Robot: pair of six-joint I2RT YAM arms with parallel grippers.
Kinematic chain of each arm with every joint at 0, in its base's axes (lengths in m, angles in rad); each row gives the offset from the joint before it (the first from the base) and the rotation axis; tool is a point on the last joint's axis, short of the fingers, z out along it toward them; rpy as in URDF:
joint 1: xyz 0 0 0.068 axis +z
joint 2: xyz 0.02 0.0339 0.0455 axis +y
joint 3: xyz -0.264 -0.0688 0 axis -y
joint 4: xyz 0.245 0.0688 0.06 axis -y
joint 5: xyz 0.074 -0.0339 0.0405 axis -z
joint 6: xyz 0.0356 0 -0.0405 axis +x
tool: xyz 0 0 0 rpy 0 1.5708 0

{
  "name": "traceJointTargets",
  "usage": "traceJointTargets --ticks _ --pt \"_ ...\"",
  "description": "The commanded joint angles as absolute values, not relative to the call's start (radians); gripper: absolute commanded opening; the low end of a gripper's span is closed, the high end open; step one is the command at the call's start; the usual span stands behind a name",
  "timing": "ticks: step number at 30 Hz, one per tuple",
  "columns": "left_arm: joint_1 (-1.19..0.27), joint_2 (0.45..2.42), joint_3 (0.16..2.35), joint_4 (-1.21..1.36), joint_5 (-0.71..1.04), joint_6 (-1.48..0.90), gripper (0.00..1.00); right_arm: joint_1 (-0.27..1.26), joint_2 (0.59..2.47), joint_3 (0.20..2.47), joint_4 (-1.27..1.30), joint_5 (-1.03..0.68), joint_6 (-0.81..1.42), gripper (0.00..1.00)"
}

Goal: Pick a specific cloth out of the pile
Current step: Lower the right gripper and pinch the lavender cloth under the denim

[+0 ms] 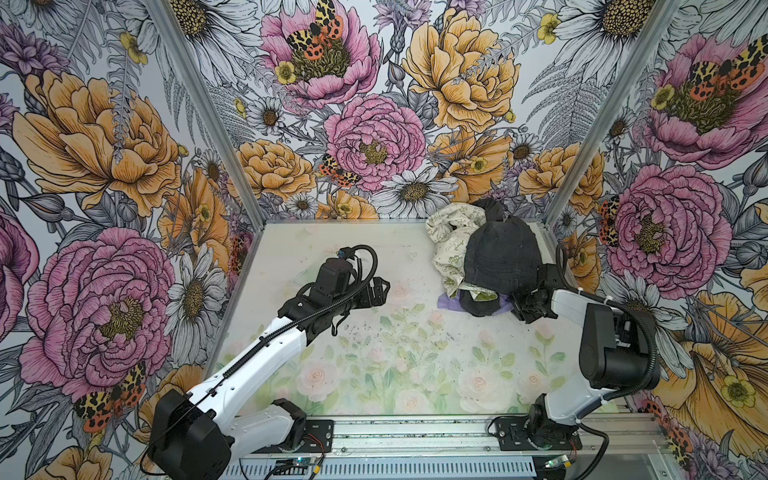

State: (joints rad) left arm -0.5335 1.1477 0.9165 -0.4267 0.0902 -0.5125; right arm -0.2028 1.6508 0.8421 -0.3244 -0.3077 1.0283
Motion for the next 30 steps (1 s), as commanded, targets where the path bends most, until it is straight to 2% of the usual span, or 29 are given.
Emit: traceJointTargets --ticks 1,5,9,30 --pt "-0.527 1.148 0.945 -0.399 0.080 -0.489 0.99 -0.195 1.677 0.858 -0.319 -0.282 1.037 0.26" --pt "-0.518 1.147 0.945 -0.399 0.081 -0.489 0.99 -0.193 1.680 0.859 -0.320 -0.282 1.037 0.09" --pt "-0.513 1.151 0.950 -0.391 0.083 -0.491 0.99 -0.191 1.652 0.859 -0.319 -0.274 1.034 0.01" --pt "-0.490 1.162 1.026 -0.382 0.099 -0.435 0.99 -0.136 1.429 0.998 -0.319 -0.276 1.000 0.00"
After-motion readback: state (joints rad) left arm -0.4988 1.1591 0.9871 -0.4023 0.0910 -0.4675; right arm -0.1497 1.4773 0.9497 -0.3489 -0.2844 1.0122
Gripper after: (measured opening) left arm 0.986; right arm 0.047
